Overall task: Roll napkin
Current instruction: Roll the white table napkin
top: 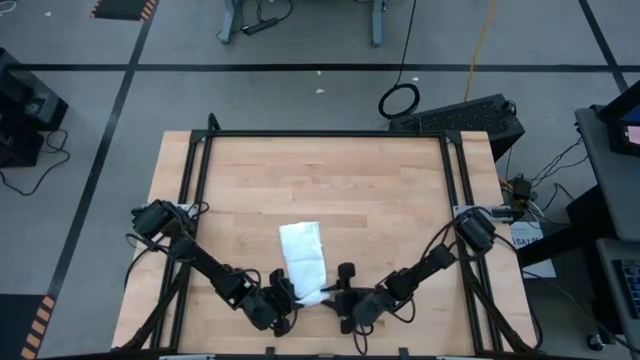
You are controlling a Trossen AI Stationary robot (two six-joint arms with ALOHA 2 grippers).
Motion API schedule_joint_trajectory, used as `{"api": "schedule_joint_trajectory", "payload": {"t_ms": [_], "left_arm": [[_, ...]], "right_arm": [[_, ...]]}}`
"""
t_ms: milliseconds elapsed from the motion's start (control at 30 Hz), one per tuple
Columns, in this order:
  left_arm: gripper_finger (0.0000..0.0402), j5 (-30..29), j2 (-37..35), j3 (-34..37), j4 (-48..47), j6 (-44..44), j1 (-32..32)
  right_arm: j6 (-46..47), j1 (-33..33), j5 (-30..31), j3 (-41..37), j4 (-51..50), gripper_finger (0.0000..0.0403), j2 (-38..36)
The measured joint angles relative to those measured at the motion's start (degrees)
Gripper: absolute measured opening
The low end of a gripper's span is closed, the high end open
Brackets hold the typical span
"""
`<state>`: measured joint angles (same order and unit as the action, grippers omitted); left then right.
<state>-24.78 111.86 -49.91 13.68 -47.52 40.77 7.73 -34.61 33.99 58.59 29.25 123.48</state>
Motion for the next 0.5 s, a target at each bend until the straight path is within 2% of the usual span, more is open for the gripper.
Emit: {"api": "schedule_joint_trajectory", "payload": {"t_ms": [200,367,500], "left_arm": [[0.0055,-0.26,-0.49,0.1,-0.25,0.21,0.43],[0.0127,-0.27,-3.42,0.13,-7.91,-0.27,1.49],[0.0194,-2.11,-7.35,0.3,-16.48,-1.61,2.55]], "right_arm": [[4.91,1.06,-4.37,0.0,0.15,0.0096,-0.11],[7.83,1.11,-8.24,0.08,0.3,0.0042,-0.18],[12.04,1.1,-9.89,0.02,-0.42,0.0032,-0.65]]}}
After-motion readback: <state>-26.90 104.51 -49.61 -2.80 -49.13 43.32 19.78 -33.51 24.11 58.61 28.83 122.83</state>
